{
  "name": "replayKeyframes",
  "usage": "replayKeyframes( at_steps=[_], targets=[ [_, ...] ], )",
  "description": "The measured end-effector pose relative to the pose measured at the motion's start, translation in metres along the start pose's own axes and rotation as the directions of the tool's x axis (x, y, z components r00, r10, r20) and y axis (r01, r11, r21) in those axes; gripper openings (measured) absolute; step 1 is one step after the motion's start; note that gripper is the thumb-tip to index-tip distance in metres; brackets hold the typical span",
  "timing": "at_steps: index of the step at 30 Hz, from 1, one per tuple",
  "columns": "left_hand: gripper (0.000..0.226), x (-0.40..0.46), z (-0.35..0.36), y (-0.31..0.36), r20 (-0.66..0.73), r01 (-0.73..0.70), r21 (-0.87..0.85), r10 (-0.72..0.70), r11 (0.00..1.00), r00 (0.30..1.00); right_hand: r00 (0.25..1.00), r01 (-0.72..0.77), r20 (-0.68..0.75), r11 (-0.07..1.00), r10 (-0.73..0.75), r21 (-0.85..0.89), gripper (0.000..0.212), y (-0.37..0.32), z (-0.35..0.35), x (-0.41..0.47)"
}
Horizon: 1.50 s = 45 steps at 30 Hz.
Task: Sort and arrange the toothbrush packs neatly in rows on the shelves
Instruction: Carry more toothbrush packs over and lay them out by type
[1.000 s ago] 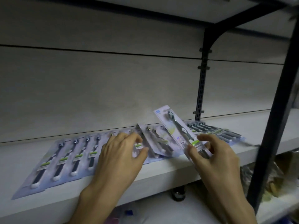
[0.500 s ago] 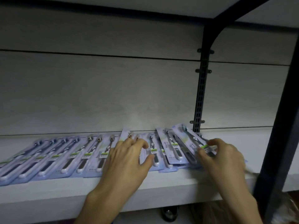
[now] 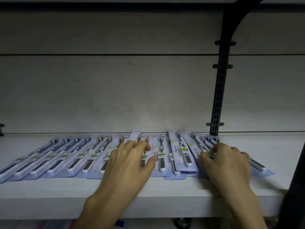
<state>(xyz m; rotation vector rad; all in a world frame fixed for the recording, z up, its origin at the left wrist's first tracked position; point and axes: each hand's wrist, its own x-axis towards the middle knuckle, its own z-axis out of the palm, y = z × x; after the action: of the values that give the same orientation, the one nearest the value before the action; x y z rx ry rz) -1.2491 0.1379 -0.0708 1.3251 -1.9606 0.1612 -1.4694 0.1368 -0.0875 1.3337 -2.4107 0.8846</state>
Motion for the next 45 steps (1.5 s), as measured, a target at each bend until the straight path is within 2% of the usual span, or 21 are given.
replayKeyframes(
  at_steps=[5, 9, 14, 20, 30, 37, 45],
  targets=[
    [0.024, -0.014, -0.011, -0.013, -0.033, 0.043, -0.004, -0.043, 0.999, 0.999, 0.999, 0.041, 0.005, 0.999, -0.041, -0.019, 0.041, -0.002, 0.000, 0.001],
    [0.023, -0.023, -0.020, -0.023, -0.068, 0.064, -0.002, -0.064, 0.998, 0.996, 0.985, 0.146, -0.116, 0.978, -0.129, 0.146, 0.042, -0.019, -0.013, -0.011],
    [0.023, -0.042, -0.038, -0.040, -0.078, 0.088, 0.031, -0.086, 0.996, 0.993, 0.897, 0.421, -0.267, 0.868, -0.353, 0.265, 0.032, -0.058, -0.019, -0.038],
    [0.022, -0.064, -0.084, -0.082, -0.143, 0.160, 0.092, -0.146, 0.983, 0.979, 0.808, 0.585, -0.295, 0.758, -0.511, 0.288, 0.027, -0.120, -0.022, -0.076],
    [0.022, -0.129, -0.201, -0.189, -0.174, 0.256, 0.261, -0.215, 0.931, 0.961, 0.669, 0.740, -0.302, 0.572, -0.679, 0.353, 0.025, -0.261, -0.043, -0.196],
    [0.023, -0.201, -0.293, -0.274, -0.261, 0.335, 0.274, -0.265, 0.902, 0.928, 0.584, 0.788, -0.270, 0.455, -0.766, 0.414, 0.025, -0.361, -0.055, -0.306],
    [0.022, -0.253, -0.380, -0.358, -0.315, 0.419, 0.368, -0.313, 0.830, 0.896, 0.490, 0.804, -0.268, 0.312, -0.829, 0.505, 0.031, -0.465, -0.067, -0.403]
  ],
)
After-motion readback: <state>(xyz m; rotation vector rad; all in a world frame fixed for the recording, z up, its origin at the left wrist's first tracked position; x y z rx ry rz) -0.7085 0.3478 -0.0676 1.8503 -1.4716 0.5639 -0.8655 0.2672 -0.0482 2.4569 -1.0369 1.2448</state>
